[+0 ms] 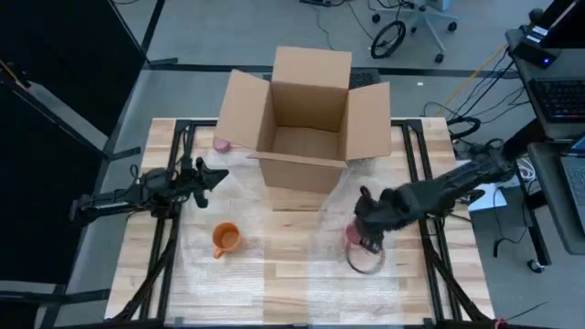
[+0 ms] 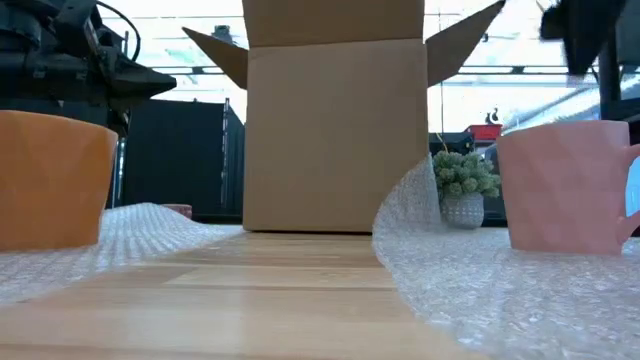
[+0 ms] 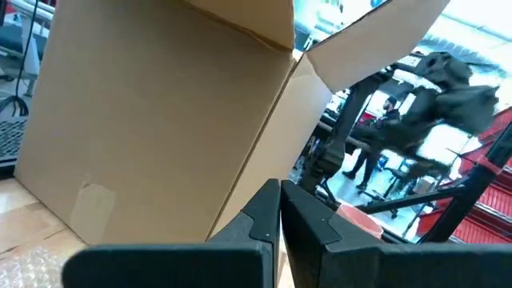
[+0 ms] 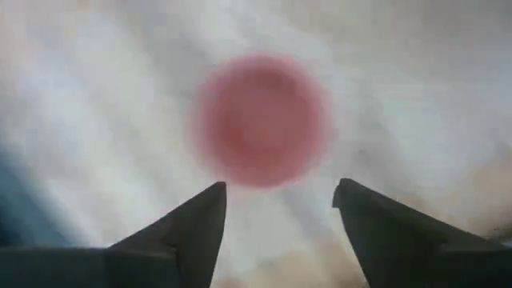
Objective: Wrap mug
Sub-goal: Wrap the pink cup with the bubble wrap
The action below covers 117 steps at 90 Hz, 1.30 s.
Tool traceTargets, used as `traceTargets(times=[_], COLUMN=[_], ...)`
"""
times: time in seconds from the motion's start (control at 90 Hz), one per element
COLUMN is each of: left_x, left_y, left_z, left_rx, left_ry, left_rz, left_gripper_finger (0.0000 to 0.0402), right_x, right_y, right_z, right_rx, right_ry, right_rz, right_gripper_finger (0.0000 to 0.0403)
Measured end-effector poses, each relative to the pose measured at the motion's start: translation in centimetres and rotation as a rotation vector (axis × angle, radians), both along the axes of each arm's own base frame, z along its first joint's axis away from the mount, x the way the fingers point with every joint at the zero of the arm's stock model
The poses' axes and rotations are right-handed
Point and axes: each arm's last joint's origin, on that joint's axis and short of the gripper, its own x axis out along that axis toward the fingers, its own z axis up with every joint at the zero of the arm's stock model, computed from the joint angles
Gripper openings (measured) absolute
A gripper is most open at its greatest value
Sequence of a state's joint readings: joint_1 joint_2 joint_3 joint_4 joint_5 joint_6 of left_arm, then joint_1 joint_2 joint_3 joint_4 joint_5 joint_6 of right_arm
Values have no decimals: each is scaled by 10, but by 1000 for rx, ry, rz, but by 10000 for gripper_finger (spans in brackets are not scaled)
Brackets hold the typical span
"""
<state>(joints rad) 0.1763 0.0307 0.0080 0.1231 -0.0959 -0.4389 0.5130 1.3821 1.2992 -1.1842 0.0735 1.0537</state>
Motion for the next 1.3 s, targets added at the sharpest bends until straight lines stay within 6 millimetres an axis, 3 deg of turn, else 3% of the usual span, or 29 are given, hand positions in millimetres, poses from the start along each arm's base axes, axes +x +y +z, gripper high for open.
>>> traceTargets(times=[0.222,0.378,0.522,1.022,1.3], left_x=[0,0,0,0,1], left_y=[0,0,0,0,0], left_z=[0,0,-1,-10,-10], left_rx=[7,7,2,-12,-17], left_ry=[5,7,5,101,106], left_rz=[1,1,0,-1,-17], left_gripper_finger=[0,0,0,0,0], right_x=[-5,4,13,54,55], right_y=[83,134,167,207,212], right_z=[6,-16,-42,-130,-169], right_rx=[132,197,252,-27,-104], right_ry=[-365,-469,-503,-334,-201], right_rz=[115,185,217,493,478], right_gripper_finger=[212,198,186,155,154])
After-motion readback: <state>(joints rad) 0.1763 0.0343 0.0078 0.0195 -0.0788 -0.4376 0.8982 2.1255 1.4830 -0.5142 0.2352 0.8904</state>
